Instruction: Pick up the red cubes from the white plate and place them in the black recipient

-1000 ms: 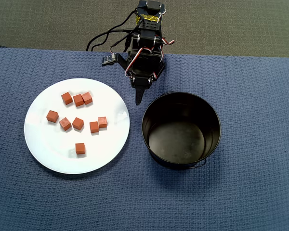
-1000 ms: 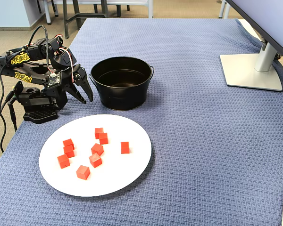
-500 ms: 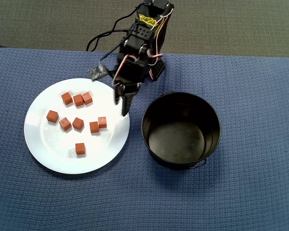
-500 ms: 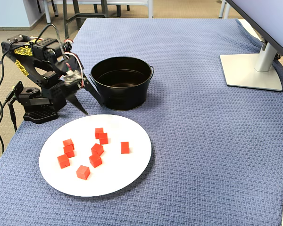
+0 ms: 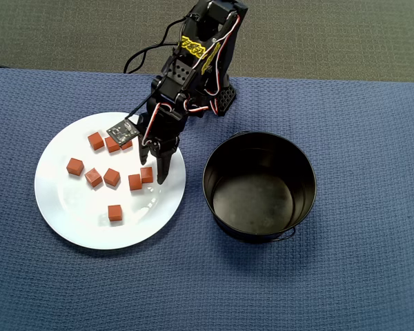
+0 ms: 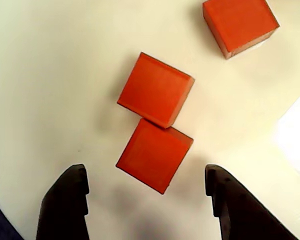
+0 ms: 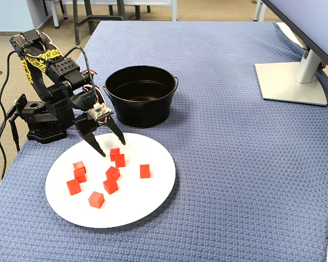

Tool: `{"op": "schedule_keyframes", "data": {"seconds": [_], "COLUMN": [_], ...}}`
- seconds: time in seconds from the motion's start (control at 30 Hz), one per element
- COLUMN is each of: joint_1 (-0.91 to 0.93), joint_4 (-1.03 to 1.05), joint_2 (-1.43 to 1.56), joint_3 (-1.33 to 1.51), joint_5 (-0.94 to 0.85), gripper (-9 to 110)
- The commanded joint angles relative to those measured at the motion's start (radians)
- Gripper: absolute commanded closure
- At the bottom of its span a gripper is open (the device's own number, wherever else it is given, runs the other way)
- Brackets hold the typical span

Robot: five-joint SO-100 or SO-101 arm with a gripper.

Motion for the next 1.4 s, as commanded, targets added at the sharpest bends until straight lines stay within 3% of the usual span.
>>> {"op": "schedule_keyframes", "data": {"seconds": [0.0,0.2,0.8,1.03,1.3,1.37], "joint_1": [-0.008,-0.009,-0.064,-0.080,-0.072,-0.078], "joint_4": [-0.032,-0.015,0.118,0.147,0.152,0.155], "joint_2": [-0.008,-0.048,-0.199,-0.167,-0.172,-0.179], "joint_3": [-0.072,-0.120,-0.253,-0.255,-0.278,-0.275], "joint_5": [0.137,0.287,0.393,0.448,0.428,0.400], "gripper": [81,85,90,101,102,91]}}
